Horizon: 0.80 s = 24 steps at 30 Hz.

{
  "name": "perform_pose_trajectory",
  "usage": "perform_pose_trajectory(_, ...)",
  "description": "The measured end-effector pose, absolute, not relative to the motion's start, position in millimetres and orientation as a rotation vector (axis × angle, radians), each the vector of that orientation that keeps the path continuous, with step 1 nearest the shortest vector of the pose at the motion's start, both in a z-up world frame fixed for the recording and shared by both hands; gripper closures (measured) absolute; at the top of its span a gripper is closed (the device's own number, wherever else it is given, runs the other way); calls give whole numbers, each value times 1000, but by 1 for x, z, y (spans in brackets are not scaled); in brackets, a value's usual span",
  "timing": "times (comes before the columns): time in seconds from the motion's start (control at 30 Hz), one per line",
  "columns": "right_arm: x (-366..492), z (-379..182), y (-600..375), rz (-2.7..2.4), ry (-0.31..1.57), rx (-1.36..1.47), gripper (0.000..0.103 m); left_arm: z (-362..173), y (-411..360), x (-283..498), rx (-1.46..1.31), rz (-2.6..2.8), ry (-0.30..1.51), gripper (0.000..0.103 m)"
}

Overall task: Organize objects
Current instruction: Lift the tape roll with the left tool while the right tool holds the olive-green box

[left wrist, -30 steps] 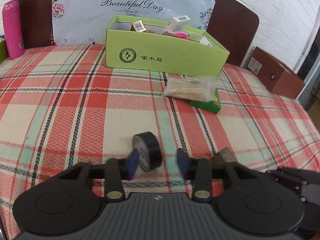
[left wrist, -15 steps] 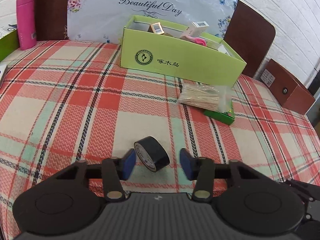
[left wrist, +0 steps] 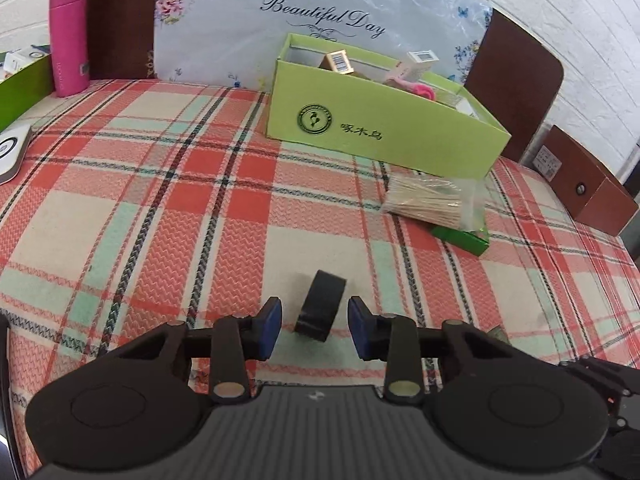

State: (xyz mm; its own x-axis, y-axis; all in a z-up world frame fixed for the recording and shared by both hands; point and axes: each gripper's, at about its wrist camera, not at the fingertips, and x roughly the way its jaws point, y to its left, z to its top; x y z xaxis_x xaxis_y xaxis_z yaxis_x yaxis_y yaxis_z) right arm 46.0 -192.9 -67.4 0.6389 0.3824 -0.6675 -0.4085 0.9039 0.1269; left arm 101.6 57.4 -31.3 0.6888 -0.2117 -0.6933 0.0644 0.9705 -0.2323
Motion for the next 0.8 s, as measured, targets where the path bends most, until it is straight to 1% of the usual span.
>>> perform_pose_trajectory(0.47,54,-72,-192,449,757,-9,66,-38,45,111,-177,-192,826,66)
perform_pose_trajectory(0.5,55,-72,-192,447,759,-10,68,-39,44,111,-173,-197,827,68)
perform_pose_trajectory(0.53,55,-72,-192,445,759,-14,70,-39,43,111,-170,-203,829,81)
perform_pose_trajectory(0.57,55,-72,-191,444,757,-21,78,-40,42,111,-169,-209,830,82)
perform_pose_trajectory(0.6,56,-72,-192,442,755,-23,80,-39,42,111,-172,-213,826,82)
perform_pose_trajectory(0.8,66,-59,-197,487,751,21,80,-22,41,109,-182,-250,777,82)
